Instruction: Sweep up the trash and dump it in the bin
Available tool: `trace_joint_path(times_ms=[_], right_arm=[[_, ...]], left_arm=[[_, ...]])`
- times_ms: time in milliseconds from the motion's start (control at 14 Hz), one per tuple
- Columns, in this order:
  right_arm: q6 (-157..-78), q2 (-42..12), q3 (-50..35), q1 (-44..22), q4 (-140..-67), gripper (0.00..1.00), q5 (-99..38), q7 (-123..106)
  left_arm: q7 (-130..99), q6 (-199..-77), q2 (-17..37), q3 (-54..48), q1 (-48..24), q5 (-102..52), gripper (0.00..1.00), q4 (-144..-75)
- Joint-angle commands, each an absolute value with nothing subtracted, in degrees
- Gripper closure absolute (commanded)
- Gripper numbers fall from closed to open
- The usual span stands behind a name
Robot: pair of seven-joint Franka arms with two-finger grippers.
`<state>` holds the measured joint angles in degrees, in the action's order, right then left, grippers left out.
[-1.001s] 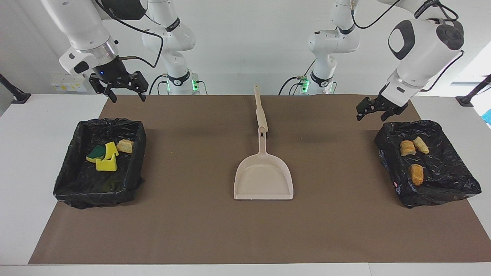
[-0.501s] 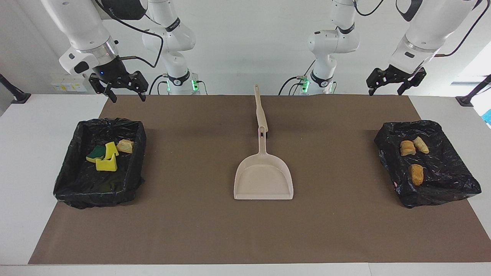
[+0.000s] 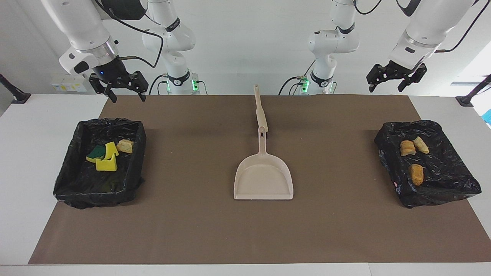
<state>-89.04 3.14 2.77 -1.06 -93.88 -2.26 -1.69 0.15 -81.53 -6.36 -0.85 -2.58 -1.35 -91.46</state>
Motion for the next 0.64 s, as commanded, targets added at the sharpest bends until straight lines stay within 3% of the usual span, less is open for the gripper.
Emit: trace_joint_path(times_ms=[0,572], right_arm=[[-88.42,3.52,2.46,-0.53,-93.69,0.00,-2.02,-2.64],[-87.98,3.69,2.46,-0.44,-93.87,0.00,-1.93,-2.99]], left_arm=[[-0.53,-83.93,-7.38,-0.79,-2.37,-2.11,0.00,-92.64],[-2.11,-85.52,-8.00,-0.97,-2.46,-3.52,0.00,-94.04]])
